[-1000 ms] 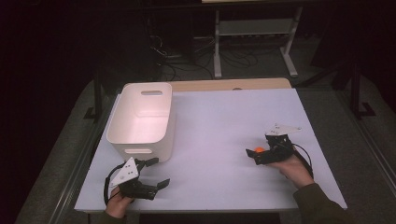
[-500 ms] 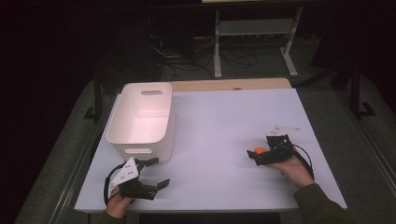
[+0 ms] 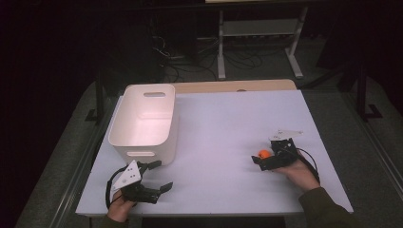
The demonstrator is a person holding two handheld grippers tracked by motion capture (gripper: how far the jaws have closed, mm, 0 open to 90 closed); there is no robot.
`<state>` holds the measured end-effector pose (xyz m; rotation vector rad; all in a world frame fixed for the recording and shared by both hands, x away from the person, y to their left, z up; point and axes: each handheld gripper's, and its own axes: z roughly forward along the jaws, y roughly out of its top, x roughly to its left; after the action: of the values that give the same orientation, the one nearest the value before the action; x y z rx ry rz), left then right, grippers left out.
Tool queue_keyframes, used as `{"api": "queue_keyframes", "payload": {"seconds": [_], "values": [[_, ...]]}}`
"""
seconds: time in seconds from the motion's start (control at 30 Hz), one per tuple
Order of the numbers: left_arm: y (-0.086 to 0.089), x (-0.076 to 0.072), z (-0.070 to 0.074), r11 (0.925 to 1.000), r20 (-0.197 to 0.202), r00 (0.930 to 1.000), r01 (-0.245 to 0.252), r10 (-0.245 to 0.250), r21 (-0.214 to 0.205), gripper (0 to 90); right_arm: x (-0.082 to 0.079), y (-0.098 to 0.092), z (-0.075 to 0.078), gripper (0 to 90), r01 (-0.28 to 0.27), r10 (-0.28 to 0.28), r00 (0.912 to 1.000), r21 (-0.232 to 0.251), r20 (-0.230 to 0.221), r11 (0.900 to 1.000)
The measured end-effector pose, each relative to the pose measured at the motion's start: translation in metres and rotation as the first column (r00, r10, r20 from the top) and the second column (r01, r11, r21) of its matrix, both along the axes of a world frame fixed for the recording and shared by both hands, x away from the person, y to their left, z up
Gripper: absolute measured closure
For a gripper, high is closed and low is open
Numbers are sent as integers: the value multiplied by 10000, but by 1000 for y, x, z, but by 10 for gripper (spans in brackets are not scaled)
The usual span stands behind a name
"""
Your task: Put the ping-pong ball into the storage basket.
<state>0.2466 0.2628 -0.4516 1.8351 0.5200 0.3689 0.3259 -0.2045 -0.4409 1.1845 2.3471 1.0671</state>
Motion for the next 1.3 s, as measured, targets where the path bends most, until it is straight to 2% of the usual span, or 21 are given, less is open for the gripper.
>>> {"api": "queue_keyframes", "payload": {"seconds": [1.0,1.3], "values": [[0,0,0,10000,21,10000,6,-7,19,140,-2,3,-9,22,-463,424,9980,-839,-473,9954],[0,0,0,10000,31,10000,4,-5,16,141,-2,3,-9,54,-509,462,9975,-898,-535,9947]]}}
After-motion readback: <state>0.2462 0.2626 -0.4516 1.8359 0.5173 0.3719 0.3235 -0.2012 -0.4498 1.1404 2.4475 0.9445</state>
